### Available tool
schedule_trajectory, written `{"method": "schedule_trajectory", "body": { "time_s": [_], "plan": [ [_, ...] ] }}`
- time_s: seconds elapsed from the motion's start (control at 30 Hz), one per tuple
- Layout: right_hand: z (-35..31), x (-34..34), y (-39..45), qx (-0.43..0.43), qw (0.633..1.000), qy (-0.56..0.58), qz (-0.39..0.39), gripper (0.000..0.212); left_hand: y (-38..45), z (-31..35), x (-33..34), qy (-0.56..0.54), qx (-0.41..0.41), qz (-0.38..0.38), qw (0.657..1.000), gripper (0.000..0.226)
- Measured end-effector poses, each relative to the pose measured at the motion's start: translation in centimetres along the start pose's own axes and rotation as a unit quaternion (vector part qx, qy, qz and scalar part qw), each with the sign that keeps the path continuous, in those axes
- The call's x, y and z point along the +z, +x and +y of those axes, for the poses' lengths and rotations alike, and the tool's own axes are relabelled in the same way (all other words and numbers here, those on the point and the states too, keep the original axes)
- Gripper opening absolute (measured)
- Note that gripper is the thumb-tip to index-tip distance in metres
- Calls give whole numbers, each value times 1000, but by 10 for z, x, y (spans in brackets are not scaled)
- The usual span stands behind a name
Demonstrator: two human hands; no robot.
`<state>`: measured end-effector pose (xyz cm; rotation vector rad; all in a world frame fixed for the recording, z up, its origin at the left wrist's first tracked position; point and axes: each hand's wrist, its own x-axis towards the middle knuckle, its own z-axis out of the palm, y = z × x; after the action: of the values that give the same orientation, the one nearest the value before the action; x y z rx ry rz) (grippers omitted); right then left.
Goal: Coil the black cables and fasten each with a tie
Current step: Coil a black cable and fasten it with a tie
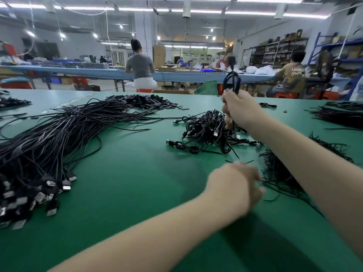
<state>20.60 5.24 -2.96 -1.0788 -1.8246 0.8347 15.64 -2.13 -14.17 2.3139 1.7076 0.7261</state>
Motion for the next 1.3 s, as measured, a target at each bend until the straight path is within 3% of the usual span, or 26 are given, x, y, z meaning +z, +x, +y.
{"method": "schedule_trajectory", "body": {
  "time_s": [0.03, 0.1, 0.17, 0.23, 0.27, 0.33, 0.37, 0.4, 0.47, 0.5, 0.63, 0.73, 0.83, 0.9, 0.97, 1.07, 1.2, 1.3],
  "plan": [
    [5, 4, -3, -4, 999, -42, -17, 33, 6, -8, -7, -85, -49, 26, 995, 29],
    [15, 12, -9, -9, 990, -132, -46, 40, 16, -25, -36, -266, -142, 91, 949, 35],
    [23, 20, -12, -14, 981, -179, -72, 44, 26, -49, -53, -346, -179, 107, 915, 49],
    [30, 28, -13, -33, 968, -224, -112, 43, 25, -63, -57, -345, -143, 144, 916, 65],
    [34, 31, -13, -41, 955, -263, -133, 42, 20, -69, -57, -267, -100, 208, 936, 74],
    [40, 37, -14, -53, 918, -358, -162, 38, 16, -85, -58, 8, -8, 288, 958, 79],
    [43, 39, -14, -61, 897, -403, -170, 35, 14, -92, -61, 181, 49, 284, 940, 71],
    [45, 40, -15, -67, 880, -436, -178, 32, 14, -98, -63, 318, 115, 280, 899, 58],
    [49, 40, -17, -82, 850, -480, -199, 31, 12, -103, -65, 445, 184, 277, 832, 31],
    [50, 39, -18, -86, 845, -484, -212, 31, 9, -103, -64, 459, 185, 260, 829, 21],
    [57, 36, -21, -104, 833, -482, -252, 25, 6, -101, -51, 455, 192, 221, 841, 21],
    [58, 25, -21, -117, 816, -500, -265, 20, 4, -100, -42, 426, 153, 182, 873, 17],
    [51, -11, -12, -104, 817, -527, -211, 45, 2, -109, -42, 346, 30, 181, 920, 13],
    [47, -39, -7, -62, 813, -548, -187, 43, 1, -124, -43, 244, -75, 172, 951, 21],
    [51, -55, -8, 6, 789, -563, -245, 33, 1, -134, -39, 127, -84, 173, 973, 25],
    [68, -57, -16, 87, 758, -564, -317, 25, 2, -127, -39, 65, -42, 156, 985, 24],
    [79, -55, -18, 81, 783, -539, -298, 16, 4, -131, -41, 10, -54, 104, 993, 29],
    [80, -54, -19, 80, 786, -517, -330, 9, 2, -132, -42, -42, -60, 108, 991, 35]
  ]
}}
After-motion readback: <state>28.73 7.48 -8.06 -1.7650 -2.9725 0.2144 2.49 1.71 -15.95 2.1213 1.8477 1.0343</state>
